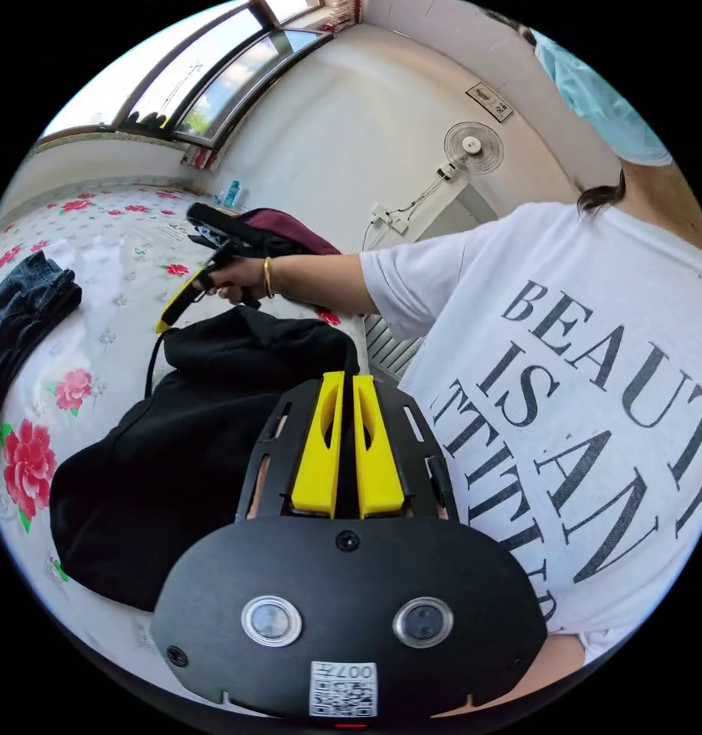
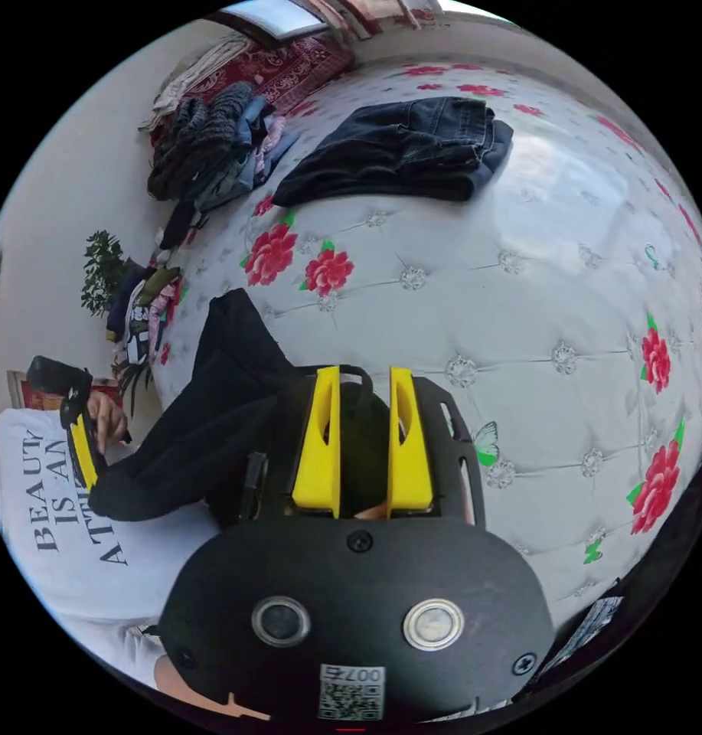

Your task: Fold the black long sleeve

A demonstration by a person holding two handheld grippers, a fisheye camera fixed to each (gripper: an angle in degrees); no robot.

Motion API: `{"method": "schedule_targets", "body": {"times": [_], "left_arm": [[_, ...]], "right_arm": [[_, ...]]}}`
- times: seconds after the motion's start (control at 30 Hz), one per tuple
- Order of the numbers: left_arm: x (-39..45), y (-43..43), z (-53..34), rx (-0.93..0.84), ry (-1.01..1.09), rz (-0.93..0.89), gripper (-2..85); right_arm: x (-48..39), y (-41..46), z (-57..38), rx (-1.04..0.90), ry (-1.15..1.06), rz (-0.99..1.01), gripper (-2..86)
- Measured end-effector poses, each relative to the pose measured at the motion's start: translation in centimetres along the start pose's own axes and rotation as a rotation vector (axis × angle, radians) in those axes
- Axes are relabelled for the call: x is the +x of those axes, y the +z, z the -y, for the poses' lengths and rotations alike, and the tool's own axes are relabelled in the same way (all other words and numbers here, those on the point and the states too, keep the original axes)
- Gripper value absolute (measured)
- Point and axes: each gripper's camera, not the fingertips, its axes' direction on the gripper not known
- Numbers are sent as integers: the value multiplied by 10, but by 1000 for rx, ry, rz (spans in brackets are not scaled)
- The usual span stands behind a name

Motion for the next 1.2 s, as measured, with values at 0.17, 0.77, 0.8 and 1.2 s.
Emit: {"method": "schedule_targets", "body": {"times": [0.17, 0.77, 0.8, 1.2], "left_arm": [[5, 33, -22, -123, 18, 23, -9], [-11, 59, -52, -257, 80, 87, -8], [-13, 59, -54, -258, 70, 92, -8], [-43, 52, -55, -281, 22, 73, -8]], "right_arm": [[1, 37, 34, -239, -29, 54, 5], [-57, -94, -171, 750, 383, -279, 1], [-57, -68, -186, 634, 408, -279, 3], [-6, -58, -103, 379, 303, -411, 59]]}}
